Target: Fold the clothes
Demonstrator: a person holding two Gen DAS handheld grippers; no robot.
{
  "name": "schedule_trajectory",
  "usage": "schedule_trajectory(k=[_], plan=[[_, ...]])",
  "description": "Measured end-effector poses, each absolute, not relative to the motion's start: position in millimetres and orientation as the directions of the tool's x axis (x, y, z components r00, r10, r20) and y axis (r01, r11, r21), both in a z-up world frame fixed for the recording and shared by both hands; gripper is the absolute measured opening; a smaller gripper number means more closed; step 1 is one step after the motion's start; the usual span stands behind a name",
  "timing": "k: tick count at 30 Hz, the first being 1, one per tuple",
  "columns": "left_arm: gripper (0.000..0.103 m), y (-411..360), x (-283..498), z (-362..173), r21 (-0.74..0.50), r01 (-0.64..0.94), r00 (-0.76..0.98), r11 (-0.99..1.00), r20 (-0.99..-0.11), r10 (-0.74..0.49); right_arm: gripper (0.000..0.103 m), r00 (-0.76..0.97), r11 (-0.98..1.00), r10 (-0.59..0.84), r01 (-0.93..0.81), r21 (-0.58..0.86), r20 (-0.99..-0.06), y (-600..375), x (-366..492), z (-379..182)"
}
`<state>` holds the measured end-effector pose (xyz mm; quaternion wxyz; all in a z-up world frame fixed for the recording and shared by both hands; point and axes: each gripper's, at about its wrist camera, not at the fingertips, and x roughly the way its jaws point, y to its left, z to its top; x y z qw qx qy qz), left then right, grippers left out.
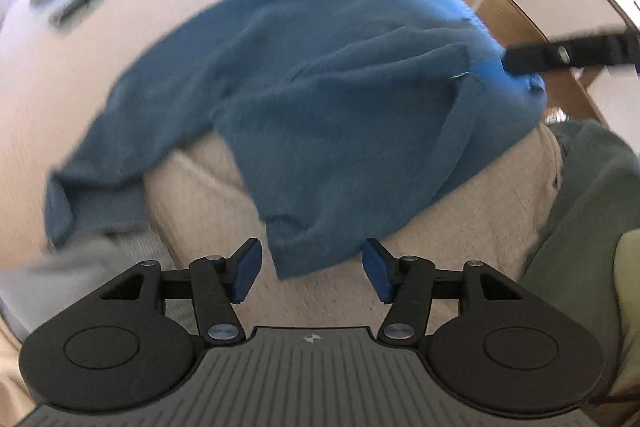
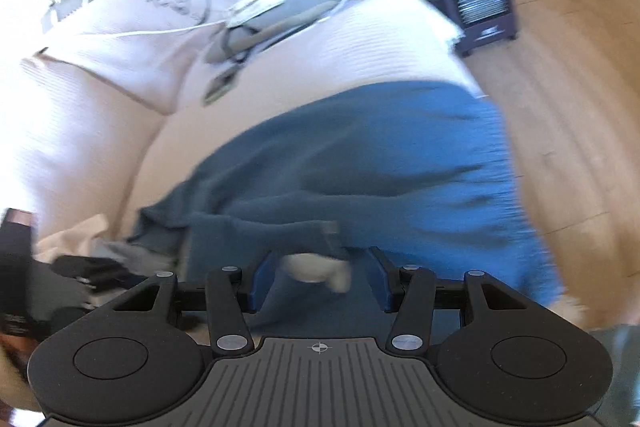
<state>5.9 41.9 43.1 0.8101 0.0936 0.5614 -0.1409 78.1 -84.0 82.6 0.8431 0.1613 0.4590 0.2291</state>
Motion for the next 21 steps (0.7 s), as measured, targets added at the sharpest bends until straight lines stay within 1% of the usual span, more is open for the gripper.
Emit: schedule_trajectory(k=[2, 4, 5, 7, 8, 9, 10, 12, 15, 18, 20, 21], plan=[[0.058, 50, 5, 35, -0.045, 0.289, 0.332, 0.956, -0.932, -0.144, 0.05, 0.459, 0.855, 0.519, -0.281, 0.436, -0.721, -67, 78, 79], [0.064, 54, 2, 31, -0.049, 0.296, 0.377, 0.954, -0.912, -0.164, 0.05, 0.443, 0.86, 0.509, -0.296, 0.415, -0.738, -56, 80, 72], [0.07, 55, 0, 30, -0.052, 0.299, 0.392, 0.953, -0.903, -0.173, 0.05, 0.435, 0.862, 0.504, -0.304, 0.405, -0.746, -51, 81, 69], [0.071, 55, -3, 33, -0.067, 0.302, 0.394, 0.951, -0.9, -0.188, 0.049, 0.43, 0.868, 0.494, -0.297, 0.398, -0.756, -49, 85, 62], [0.068, 55, -4, 34, -0.074, 0.303, 0.394, 0.95, -0.898, -0.196, 0.047, 0.434, 0.871, 0.488, -0.293, 0.394, -0.758, -50, 85, 61], [0.056, 55, -5, 35, -0.081, 0.304, 0.395, 0.949, -0.896, -0.203, 0.03, 0.439, 0.874, 0.483, -0.291, 0.388, -0.758, -52, 84, 62], [0.032, 55, -7, 36, -0.088, 0.306, 0.396, 0.948, -0.894, -0.211, 0.012, 0.445, 0.877, 0.477, -0.289, 0.383, -0.758, -54, 83, 63], [0.013, 56, -10, 39, -0.103, 0.308, 0.397, 0.946, -0.89, -0.226, 0.005, 0.456, 0.883, 0.466, -0.285, 0.372, -0.758, -57, 81, 64], [0.009, 56, -14, 43, -0.126, 0.313, 0.397, 0.941, -0.883, -0.25, 0.0, 0.53, 0.901, 0.433, -0.288, 0.326, -0.729, -73, 70, 81], [0.009, 51, -23, 54, -0.14, 0.342, 0.391, 0.929, -0.878, -0.276, 0.0, 0.589, 0.921, 0.39, -0.243, 0.305, -0.708, -96, 62, 95], [0.01, 47, -25, 53, -0.085, 0.347, 0.395, 0.934, -0.89, -0.228, 0.0, 0.592, 0.928, 0.371, -0.206, 0.31, -0.715, -112, 61, 95], [0.012, 46, -26, 50, -0.052, 0.345, 0.398, 0.937, -0.896, -0.196, 0.001, 0.576, 0.924, 0.379, -0.189, 0.334, -0.724, -118, 63, 91]])
